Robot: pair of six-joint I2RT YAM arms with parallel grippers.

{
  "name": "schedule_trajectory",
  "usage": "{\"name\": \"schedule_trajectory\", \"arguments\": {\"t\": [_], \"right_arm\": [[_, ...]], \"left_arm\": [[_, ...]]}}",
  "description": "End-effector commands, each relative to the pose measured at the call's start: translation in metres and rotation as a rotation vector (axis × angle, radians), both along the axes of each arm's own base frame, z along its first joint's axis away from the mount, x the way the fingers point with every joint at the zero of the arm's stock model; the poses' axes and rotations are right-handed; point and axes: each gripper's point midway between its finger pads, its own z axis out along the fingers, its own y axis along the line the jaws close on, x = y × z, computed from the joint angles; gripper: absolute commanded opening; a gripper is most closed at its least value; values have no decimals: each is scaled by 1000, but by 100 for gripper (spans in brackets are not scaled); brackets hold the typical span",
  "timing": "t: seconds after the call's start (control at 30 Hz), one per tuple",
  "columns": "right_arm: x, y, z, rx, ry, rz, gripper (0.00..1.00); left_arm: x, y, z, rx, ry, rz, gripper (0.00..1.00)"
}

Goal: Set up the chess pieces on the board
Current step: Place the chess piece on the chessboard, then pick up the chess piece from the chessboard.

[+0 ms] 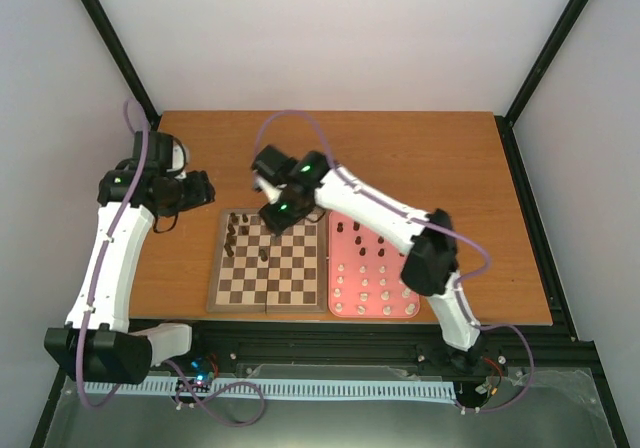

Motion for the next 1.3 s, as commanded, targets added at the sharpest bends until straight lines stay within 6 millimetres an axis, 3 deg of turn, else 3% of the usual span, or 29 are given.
{"name": "schedule_trajectory", "arguments": {"t": [0.0, 0.13, 0.3, 0.47, 0.57, 0.9, 1.27], "right_arm": [[51, -67, 27, 17, -70, -178, 63], [79, -125, 18, -33, -71, -282, 63], [91, -161, 4, -57, -66, -337, 63], [90, -174, -7, -69, -50, -347, 63], [90, -181, -9, -76, -51, -350, 63], [93, -211, 0, -73, -66, -388, 64], [93, -219, 3, -49, -56, -389, 63]], "left_arm": [[-19, -36, 6, -36, -27, -73, 74], [-47, -68, -26, -36, 65, -122, 71], [-70, -104, -58, -21, 137, -186, 71], [-65, -120, -89, 50, 182, -211, 70], [-59, -129, -106, 48, 196, -203, 64], [-56, -131, -147, 77, 255, -190, 56], [-51, -129, -174, 115, 288, -163, 47]]}}
